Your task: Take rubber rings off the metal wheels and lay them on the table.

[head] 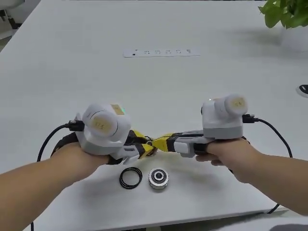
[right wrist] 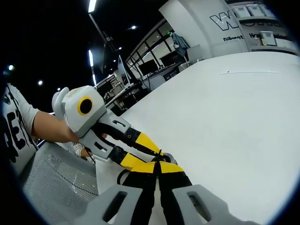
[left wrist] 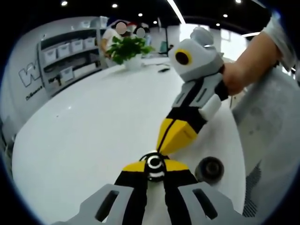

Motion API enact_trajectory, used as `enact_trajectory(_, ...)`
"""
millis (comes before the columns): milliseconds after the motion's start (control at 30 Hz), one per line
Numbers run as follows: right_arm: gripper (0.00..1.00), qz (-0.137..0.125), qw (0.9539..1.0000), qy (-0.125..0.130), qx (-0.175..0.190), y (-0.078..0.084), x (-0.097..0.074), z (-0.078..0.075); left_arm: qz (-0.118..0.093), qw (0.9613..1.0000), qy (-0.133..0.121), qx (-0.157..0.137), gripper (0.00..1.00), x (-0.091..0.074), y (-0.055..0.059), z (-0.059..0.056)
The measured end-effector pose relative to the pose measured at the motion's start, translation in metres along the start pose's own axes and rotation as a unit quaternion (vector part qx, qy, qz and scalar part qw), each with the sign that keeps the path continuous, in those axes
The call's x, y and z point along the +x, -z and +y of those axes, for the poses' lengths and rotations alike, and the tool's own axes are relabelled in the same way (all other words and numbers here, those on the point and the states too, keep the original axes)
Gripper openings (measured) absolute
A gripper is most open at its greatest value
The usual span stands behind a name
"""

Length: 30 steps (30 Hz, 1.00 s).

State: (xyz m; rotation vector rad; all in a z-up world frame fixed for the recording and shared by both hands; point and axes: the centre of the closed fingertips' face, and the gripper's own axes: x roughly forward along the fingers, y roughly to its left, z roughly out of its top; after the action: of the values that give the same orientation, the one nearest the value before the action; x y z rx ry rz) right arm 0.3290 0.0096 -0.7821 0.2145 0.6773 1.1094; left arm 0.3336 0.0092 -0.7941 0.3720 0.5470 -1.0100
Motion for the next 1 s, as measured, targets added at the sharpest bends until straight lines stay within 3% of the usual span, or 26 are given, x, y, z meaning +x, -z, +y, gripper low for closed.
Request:
enact_trajectory(267,0.0,0.001,1.0,0.001,0.004,0.0,-0.001,0.001,0.002,0.9999,0.008,0.008,0.14,-0.003,0.001,-0.001)
enact_trajectory(400,0.0,0.003,1.0,-0.002,0.004,0.0,-0.001,0.003,0.0,0.9999,0.017,-0.001,0.21,-0.008,0.0,-0.002)
enact_trajectory(767,0.0,0.004,0.9999,-0.009,0.003,-0.003,-0.004,0.01,-0.034,0.9989,0.033,-0.006,0.35,-0.031,-0.013,-0.01)
enact_trajectory(1000,0.0,0.0,0.9998,-0.018,0.003,-0.006,-0.005,0.016,-0.058,0.9979,0.027,-0.009,0.43,-0.052,-0.019,-0.009)
